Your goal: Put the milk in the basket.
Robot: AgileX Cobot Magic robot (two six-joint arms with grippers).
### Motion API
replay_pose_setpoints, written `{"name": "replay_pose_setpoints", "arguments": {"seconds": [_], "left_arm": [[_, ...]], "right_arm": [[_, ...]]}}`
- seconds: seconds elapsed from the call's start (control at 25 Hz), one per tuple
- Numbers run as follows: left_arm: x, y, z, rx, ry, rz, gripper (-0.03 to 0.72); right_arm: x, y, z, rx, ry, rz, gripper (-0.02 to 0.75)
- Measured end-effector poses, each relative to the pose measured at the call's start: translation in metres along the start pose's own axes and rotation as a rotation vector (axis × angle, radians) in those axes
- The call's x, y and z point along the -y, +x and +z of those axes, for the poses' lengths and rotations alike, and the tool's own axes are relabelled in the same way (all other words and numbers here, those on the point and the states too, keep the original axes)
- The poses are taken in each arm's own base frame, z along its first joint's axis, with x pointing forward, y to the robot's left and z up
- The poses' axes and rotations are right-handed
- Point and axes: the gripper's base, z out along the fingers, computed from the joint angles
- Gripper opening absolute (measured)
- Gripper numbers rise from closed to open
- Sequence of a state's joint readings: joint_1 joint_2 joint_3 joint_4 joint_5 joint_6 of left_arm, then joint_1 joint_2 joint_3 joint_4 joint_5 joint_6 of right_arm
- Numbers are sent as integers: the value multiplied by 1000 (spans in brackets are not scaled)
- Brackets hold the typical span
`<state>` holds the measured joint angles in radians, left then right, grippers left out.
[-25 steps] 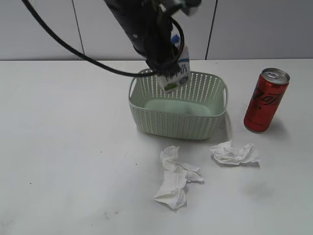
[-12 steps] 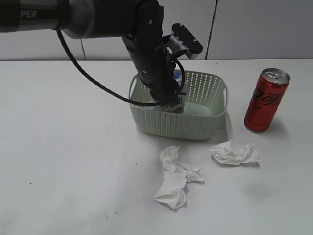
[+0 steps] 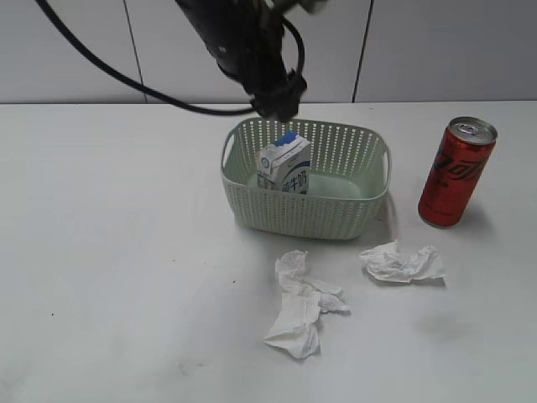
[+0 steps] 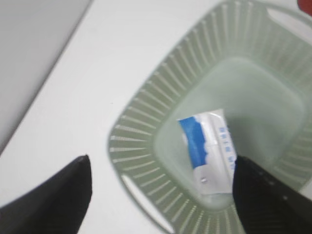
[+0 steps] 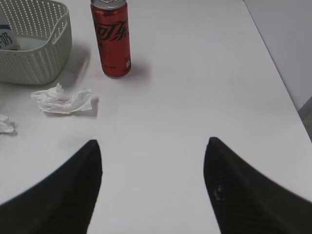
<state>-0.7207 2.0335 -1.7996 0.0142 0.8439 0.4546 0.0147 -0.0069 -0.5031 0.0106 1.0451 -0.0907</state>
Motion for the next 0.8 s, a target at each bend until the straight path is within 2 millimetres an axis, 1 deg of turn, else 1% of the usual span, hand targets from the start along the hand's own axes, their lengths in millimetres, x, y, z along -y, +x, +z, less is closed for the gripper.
{"name": "replay_pose_setpoints", "arguments": {"seconds": [0.12,0.16,0.24,0.28,0.36,0.48,0.56,0.64,0.72,0.8], "left_arm": [[-28,4,-40,58,-65,-101,678],[-40,9,-52,66,-88,-141,674],[-63,26,-69,42,-118,-236,660],[-75,37,-76,16,-130,-285,652],[-98,65,-84,-75,-136,-396,627],[-123,106,-93,-219,-126,-544,599],[-139,128,-99,-260,-136,-618,592],[-154,149,-106,-272,-154,-703,589],[-166,164,-114,-266,-170,-782,589],[-172,174,-123,-245,-175,-849,589]], "right_arm": [[0,0,0,0,0,0,512],[0,0,0,0,0,0,512],[0,0,0,0,0,0,512],[0,0,0,0,0,0,512],[0,0,0,0,0,0,512],[0,0,0,0,0,0,512],[0,0,0,0,0,0,512],[0,0,0,0,0,0,512],[0,0,0,0,0,0,512],[0,0,0,0,0,0,512]]}}
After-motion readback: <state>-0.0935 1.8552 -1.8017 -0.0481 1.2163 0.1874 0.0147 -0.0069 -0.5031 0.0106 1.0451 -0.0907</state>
